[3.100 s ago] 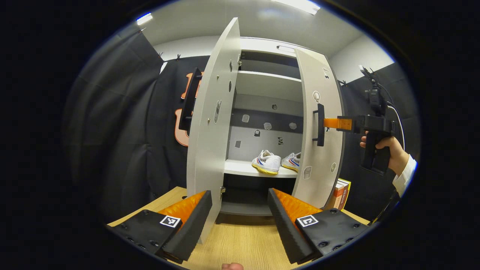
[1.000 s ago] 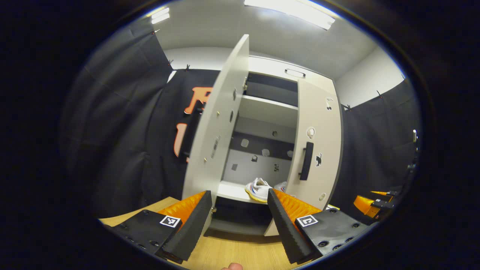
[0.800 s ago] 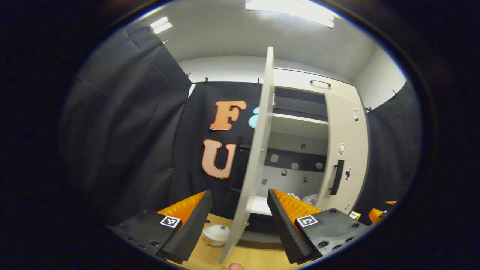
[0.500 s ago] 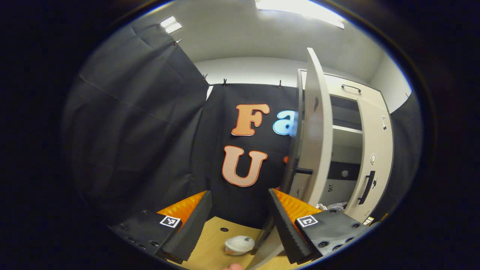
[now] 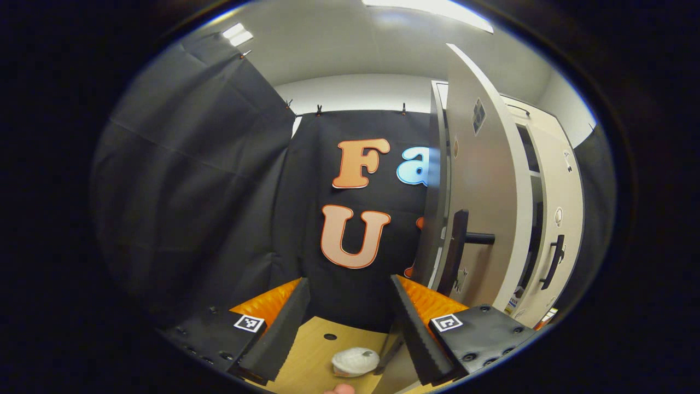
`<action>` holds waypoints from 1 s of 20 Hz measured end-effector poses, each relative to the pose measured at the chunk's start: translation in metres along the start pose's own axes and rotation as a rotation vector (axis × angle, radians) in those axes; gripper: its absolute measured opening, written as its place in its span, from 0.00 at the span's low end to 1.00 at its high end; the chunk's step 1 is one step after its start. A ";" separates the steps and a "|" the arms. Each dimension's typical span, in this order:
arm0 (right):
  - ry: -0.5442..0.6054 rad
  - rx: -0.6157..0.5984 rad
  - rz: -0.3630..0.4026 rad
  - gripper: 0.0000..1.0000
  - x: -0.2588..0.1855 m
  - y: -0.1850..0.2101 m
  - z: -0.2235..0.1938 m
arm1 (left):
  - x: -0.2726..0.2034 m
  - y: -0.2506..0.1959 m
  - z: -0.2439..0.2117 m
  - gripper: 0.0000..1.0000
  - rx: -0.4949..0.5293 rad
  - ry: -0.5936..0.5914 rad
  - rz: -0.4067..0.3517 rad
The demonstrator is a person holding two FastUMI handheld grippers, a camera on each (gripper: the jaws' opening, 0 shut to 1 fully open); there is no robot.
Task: Grab one shoe with the right hand and put it into the shoe cabinet, grab the other shoe with the left hand and put it into the shoe cabinet; then close the right door with the right hand and the left door with the left hand.
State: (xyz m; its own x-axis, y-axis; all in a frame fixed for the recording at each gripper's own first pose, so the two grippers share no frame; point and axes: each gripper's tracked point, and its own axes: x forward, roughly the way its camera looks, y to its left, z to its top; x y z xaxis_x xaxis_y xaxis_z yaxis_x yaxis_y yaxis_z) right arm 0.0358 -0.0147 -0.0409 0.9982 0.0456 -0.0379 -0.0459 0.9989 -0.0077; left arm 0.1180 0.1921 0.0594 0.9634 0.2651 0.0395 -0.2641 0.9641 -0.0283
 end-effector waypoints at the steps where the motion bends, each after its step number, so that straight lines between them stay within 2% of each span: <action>1: 0.005 0.002 -0.001 0.92 0.000 0.000 -0.001 | 0.001 0.000 -0.004 0.95 -0.010 0.004 -0.001; 4: 0.009 -0.001 -0.004 0.92 0.000 -0.003 -0.001 | 0.000 -0.012 -0.009 0.95 -0.096 0.054 -0.063; 5: 0.009 0.000 -0.003 0.92 -0.001 -0.003 -0.001 | -0.002 -0.020 -0.010 0.91 -0.113 0.061 -0.088; 6: 0.010 0.004 -0.001 0.92 -0.001 -0.002 -0.001 | -0.005 -0.027 -0.012 0.99 -0.118 0.065 -0.104; 7: 0.012 0.009 0.004 0.92 -0.002 -0.001 -0.001 | -0.008 -0.034 -0.012 0.94 -0.110 0.062 -0.116; 9: 0.021 0.012 0.009 0.92 -0.003 0.001 -0.003 | -0.016 -0.053 -0.009 0.94 -0.081 0.050 -0.142; 10: 0.022 0.009 0.009 0.92 -0.004 0.000 -0.003 | -0.018 -0.064 -0.009 0.89 -0.070 0.047 -0.162; 11: 0.022 0.003 0.007 0.92 -0.006 -0.001 -0.003 | -0.021 -0.076 -0.010 0.99 -0.063 0.047 -0.188; 12: 0.021 -0.004 0.001 0.92 -0.007 -0.003 -0.002 | -0.021 -0.088 -0.013 0.94 -0.060 0.051 -0.213; 20: 0.018 -0.006 -0.046 0.92 -0.016 -0.020 0.005 | -0.015 -0.166 -0.024 0.93 -0.065 0.048 -0.369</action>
State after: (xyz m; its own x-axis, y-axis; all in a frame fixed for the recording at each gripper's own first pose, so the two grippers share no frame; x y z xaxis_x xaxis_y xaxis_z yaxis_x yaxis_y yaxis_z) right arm 0.0207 -0.0359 -0.0351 0.9985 -0.0003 -0.0553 -0.0006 0.9999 -0.0156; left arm 0.1480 0.0275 0.0396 0.9947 -0.1023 0.0118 0.1030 0.9911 -0.0845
